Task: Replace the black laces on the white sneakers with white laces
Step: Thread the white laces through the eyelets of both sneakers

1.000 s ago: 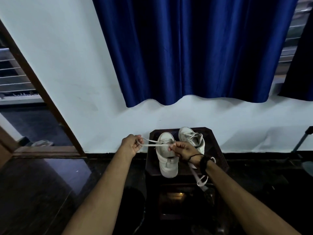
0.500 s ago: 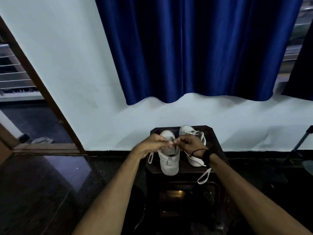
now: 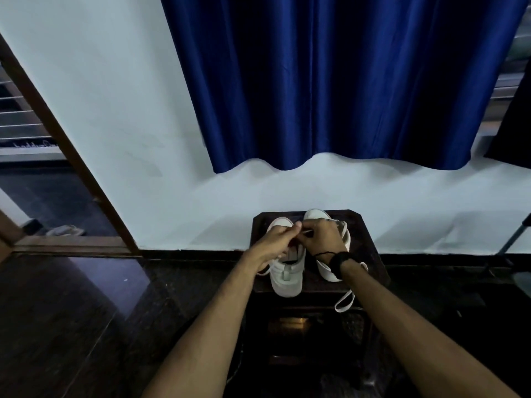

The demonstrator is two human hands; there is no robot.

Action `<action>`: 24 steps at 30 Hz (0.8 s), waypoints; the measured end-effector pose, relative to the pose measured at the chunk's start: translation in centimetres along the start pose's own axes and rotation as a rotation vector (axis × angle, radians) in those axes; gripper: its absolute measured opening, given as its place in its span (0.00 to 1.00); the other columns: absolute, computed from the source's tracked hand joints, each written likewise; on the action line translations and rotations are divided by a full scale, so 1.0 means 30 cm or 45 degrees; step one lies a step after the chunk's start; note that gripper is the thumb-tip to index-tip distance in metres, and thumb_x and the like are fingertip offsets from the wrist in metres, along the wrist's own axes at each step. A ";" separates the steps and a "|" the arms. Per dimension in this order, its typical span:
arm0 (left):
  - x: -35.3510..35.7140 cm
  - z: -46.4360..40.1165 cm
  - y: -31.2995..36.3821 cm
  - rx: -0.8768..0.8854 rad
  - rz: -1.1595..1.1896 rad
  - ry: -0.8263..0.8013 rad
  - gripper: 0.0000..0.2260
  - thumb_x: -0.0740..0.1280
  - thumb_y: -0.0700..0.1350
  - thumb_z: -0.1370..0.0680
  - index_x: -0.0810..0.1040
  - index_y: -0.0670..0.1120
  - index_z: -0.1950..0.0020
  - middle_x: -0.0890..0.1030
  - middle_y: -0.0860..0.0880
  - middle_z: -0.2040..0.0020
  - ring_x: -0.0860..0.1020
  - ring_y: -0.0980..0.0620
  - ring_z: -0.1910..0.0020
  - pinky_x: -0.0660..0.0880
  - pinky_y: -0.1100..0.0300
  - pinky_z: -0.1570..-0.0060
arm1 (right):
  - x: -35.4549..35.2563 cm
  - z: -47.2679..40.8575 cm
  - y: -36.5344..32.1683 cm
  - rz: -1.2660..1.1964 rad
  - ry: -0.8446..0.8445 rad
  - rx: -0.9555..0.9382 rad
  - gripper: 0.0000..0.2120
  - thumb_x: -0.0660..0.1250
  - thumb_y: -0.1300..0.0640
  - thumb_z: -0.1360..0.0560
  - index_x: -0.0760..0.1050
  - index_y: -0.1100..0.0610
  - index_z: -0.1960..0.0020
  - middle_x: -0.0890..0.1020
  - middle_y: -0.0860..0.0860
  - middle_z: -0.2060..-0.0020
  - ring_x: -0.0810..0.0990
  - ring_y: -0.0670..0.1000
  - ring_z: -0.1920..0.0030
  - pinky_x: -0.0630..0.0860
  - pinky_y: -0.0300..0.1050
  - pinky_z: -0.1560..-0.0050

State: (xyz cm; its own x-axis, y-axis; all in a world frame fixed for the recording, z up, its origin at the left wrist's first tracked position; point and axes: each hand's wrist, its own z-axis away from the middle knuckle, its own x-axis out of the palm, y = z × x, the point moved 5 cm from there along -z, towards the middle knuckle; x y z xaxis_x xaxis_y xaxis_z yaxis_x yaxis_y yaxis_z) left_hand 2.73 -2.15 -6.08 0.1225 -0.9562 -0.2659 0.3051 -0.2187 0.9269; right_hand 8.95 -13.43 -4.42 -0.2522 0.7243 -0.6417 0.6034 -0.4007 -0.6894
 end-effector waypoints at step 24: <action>-0.059 -0.085 -0.069 0.153 -1.254 0.938 0.01 0.71 0.42 0.30 0.80 0.46 0.61 0.82 0.46 0.66 0.81 0.42 0.69 0.73 0.57 0.70 | 0.166 -0.158 0.265 0.290 -0.438 0.637 0.20 0.61 0.46 0.21 0.78 0.58 0.38 0.79 0.59 0.39 0.75 0.59 0.36 0.67 0.48 0.37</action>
State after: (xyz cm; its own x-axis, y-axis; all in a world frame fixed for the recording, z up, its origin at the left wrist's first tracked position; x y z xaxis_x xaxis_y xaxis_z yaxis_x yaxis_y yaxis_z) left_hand 4.28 0.49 -8.19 0.4039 -0.0446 -0.9137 0.4847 -0.8367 0.2551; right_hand 16.08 -10.36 -11.51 -0.4374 0.4026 -0.8041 0.2660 -0.7962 -0.5434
